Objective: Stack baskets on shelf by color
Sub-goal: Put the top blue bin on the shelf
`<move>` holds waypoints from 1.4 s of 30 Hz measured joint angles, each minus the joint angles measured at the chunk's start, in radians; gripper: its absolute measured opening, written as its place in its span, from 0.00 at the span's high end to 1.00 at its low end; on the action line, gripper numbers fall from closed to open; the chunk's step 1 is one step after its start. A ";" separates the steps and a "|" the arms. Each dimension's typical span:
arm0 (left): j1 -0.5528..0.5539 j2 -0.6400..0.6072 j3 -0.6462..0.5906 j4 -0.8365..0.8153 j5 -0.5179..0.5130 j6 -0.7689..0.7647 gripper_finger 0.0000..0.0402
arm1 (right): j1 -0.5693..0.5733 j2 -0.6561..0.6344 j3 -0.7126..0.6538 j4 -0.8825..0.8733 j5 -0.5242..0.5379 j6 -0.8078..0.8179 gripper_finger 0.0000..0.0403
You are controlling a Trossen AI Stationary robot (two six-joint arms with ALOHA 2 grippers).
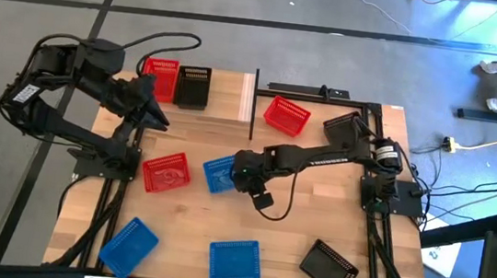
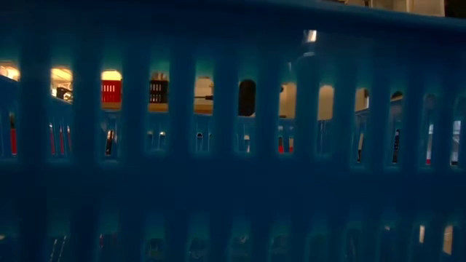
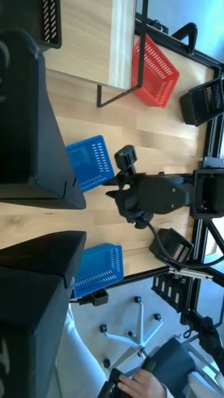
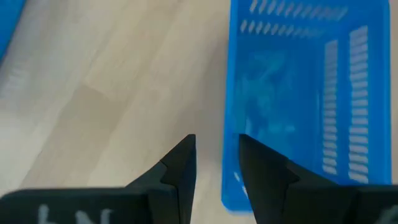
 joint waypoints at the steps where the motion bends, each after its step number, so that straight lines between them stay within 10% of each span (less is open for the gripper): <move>1: 0.000 0.001 0.000 0.000 0.000 0.000 0.86 | 0.001 0.003 0.000 0.004 0.000 0.000 0.71; 42: 0.000 0.001 0.000 0.001 0.002 -0.003 0.86 | 0.001 0.088 0.001 0.129 0.212 -0.114 0.71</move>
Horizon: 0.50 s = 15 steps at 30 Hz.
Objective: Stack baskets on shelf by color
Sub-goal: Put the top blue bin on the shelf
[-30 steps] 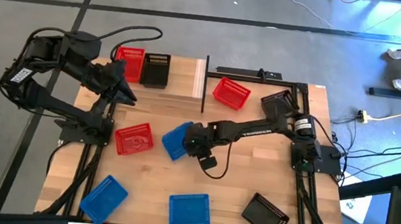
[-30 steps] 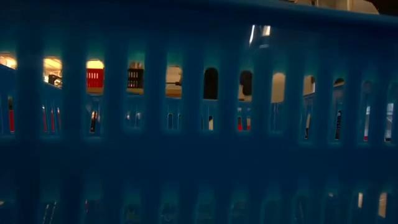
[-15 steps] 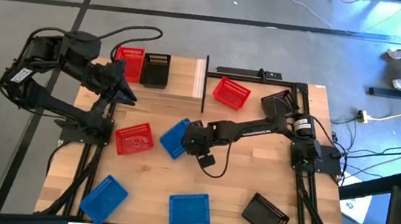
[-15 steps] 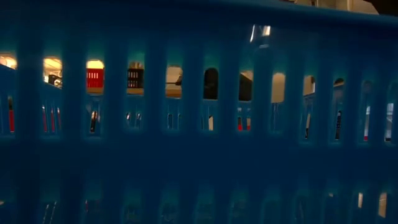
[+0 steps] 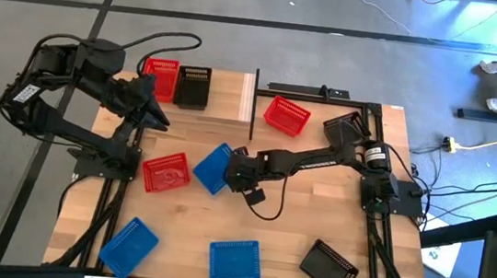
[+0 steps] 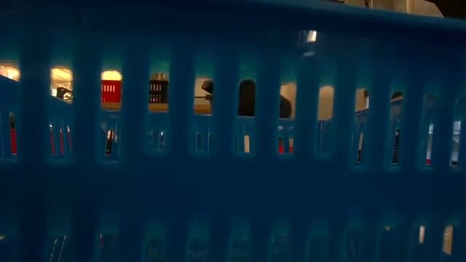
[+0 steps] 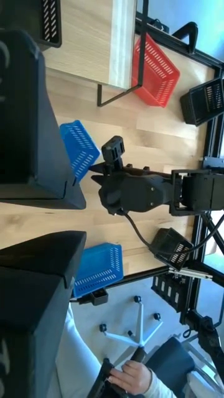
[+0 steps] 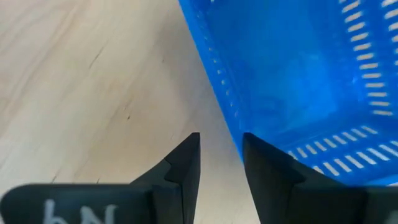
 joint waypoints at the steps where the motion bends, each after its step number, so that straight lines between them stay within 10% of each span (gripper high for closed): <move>1: 0.000 0.000 0.000 0.000 0.000 0.000 0.86 | 0.000 0.000 0.000 0.009 0.000 -0.004 0.71; 15: 0.000 0.000 0.000 -0.004 0.000 0.000 0.86 | -0.011 -0.001 0.000 0.112 -0.020 -0.126 0.71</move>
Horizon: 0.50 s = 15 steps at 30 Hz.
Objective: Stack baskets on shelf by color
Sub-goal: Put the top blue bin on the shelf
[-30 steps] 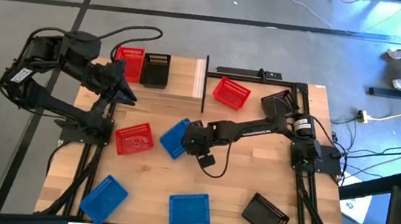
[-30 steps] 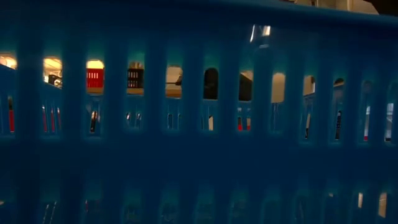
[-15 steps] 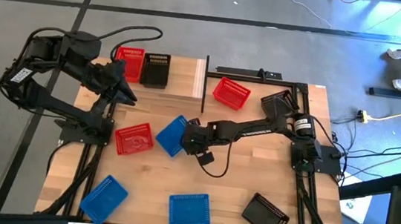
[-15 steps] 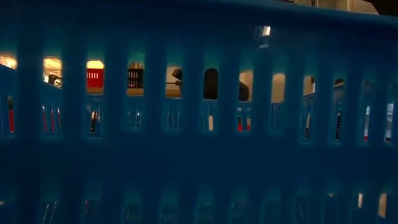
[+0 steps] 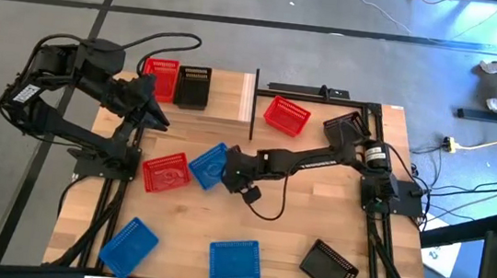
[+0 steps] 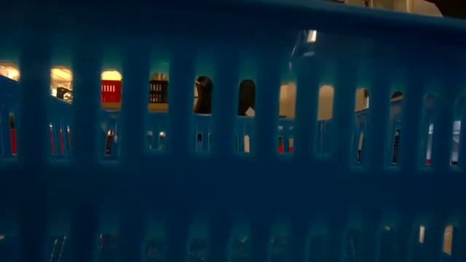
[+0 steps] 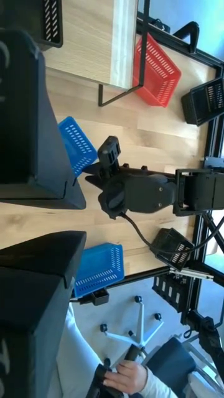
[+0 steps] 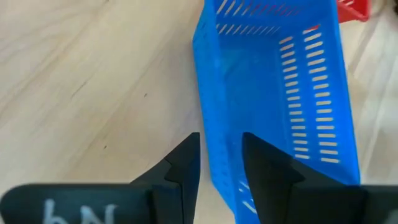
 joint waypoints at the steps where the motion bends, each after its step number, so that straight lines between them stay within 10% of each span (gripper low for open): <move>1: 0.000 0.000 0.000 0.000 0.000 0.000 0.86 | -0.006 0.000 0.000 0.000 -0.015 0.000 0.71; 15: 0.000 0.000 0.000 0.000 0.000 0.000 0.86 | -0.092 0.043 -0.004 -0.017 -0.205 0.004 0.71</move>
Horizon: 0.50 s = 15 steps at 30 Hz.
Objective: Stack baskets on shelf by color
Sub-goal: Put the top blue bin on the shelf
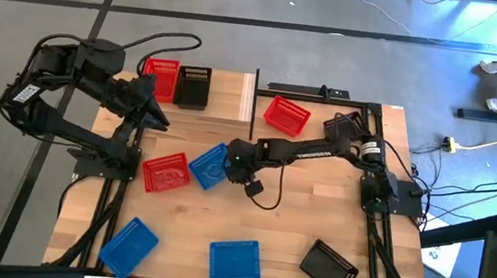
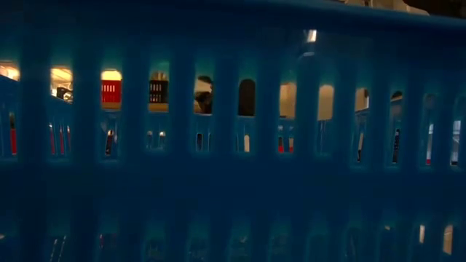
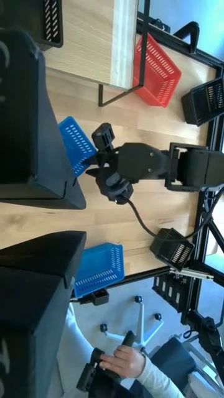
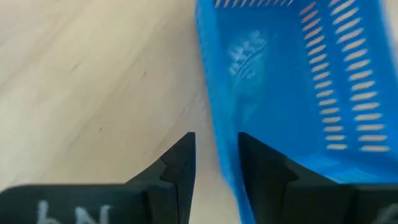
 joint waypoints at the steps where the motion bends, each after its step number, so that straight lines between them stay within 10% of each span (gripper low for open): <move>1: 0.000 0.000 0.000 0.000 0.000 0.000 0.86 | -0.003 0.008 0.000 0.009 -0.008 0.000 0.71; 8: 0.000 0.000 0.000 0.001 0.000 0.000 0.86 | 0.001 0.021 0.000 0.003 0.081 0.041 0.73; 15: 0.000 0.000 0.000 0.000 -0.001 0.000 0.86 | 0.002 0.021 0.000 -0.013 0.082 0.223 0.97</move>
